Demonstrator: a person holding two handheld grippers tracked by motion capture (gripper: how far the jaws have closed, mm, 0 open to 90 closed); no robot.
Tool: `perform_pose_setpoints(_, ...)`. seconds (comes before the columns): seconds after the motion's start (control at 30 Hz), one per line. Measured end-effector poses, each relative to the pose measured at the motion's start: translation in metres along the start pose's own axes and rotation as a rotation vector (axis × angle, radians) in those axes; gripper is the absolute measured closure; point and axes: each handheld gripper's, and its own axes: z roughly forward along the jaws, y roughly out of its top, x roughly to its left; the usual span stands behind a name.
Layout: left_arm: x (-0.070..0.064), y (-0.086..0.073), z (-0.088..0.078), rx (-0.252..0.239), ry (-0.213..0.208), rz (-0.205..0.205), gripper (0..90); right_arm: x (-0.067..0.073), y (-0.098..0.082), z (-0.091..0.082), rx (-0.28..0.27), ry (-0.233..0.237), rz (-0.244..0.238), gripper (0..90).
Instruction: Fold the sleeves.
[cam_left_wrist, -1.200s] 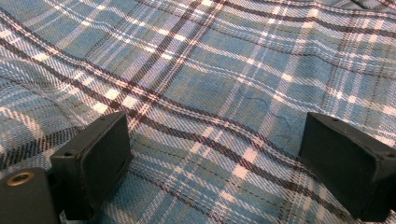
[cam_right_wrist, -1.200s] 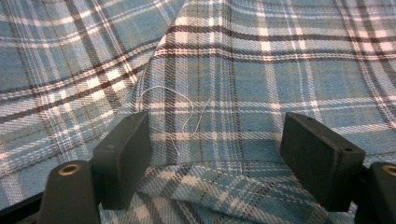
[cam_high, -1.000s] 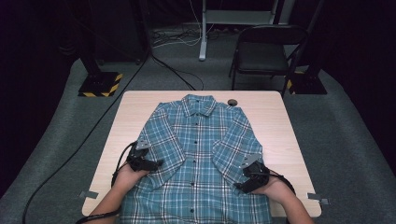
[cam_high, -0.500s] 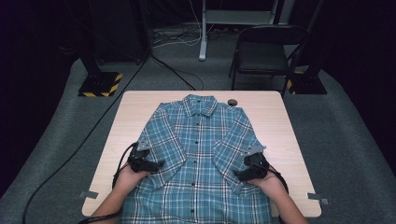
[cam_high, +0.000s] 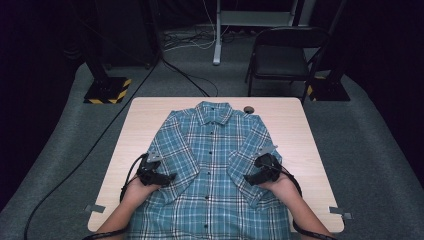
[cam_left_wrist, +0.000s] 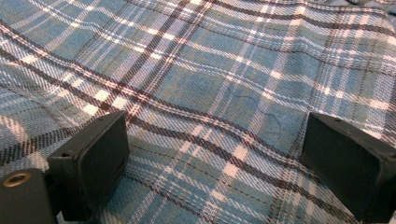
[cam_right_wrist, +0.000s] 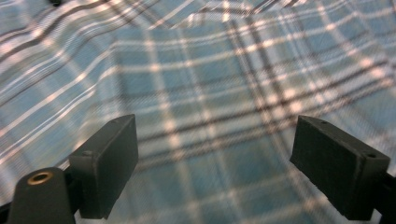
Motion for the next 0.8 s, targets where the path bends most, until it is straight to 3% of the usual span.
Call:
perform_pose_setpoints(0.23,-0.001,0.0,0.0,-0.002,0.003,0.002,7.0,-0.008,0.02,0.021,0.0,-0.01,0.066,15.0)
perform_pose_setpoints(0.47,-0.001,-0.001,0.0,-0.003,0.004,0.004,7.0,-0.007,0.014,0.035,-0.007,-0.017,0.096,15.0)
perform_pose_setpoints(0.67,-0.001,-0.001,0.0,-0.001,0.003,0.003,7.0,-0.006,0.013,0.035,-0.015,-0.027,0.097,14.9)
perform_pose_setpoints(0.8,-0.001,0.0,0.0,0.0,0.0,0.004,6.9,-0.005,0.016,0.026,-0.035,-0.025,0.094,15.0)
